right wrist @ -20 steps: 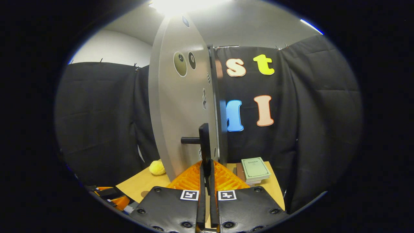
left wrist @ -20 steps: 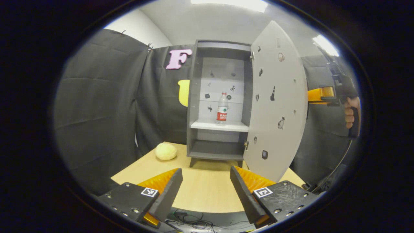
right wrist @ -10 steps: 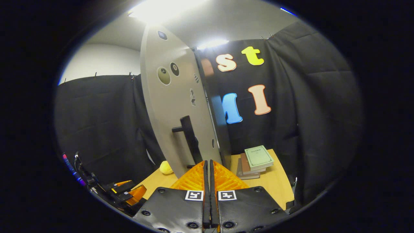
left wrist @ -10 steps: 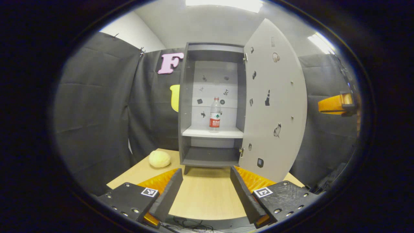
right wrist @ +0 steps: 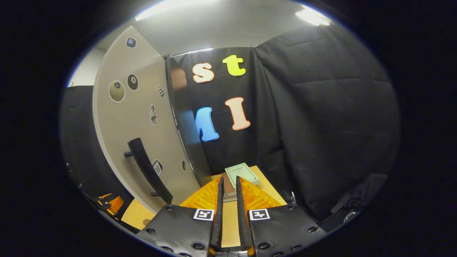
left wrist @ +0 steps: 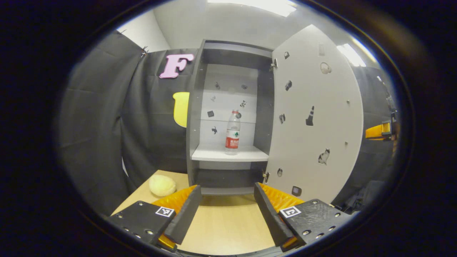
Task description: Open the cabinet door with the right hand, grasp the bottle in the cabinet with the left hand and place it on the coaster, then close the cabinet door with the right hand.
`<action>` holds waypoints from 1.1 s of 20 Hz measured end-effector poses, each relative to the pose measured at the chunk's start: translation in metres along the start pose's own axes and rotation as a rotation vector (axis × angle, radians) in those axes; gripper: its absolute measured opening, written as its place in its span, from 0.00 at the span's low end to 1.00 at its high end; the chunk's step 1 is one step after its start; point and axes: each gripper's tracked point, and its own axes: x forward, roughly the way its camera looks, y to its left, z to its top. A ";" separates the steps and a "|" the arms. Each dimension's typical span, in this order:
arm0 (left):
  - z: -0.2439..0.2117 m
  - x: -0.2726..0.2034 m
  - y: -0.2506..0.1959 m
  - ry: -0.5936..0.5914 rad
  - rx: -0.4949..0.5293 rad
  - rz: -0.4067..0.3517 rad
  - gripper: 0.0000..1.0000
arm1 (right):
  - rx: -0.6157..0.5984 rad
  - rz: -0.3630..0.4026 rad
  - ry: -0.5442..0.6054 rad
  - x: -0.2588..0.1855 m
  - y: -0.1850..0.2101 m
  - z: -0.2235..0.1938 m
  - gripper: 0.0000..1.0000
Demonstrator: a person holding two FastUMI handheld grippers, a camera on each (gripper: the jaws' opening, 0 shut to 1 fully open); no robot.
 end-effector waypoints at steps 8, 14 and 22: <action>0.054 0.076 0.026 -0.069 -0.039 -0.180 0.89 | -0.044 -0.148 -0.073 0.032 0.008 0.021 0.90; 0.076 0.161 0.029 -0.040 -0.060 -0.194 0.91 | -0.112 -0.182 -0.082 0.068 -0.002 0.028 0.98; 0.091 0.280 -0.005 -0.029 -0.037 -0.234 0.90 | -0.084 -0.169 -0.064 0.118 -0.036 0.029 0.98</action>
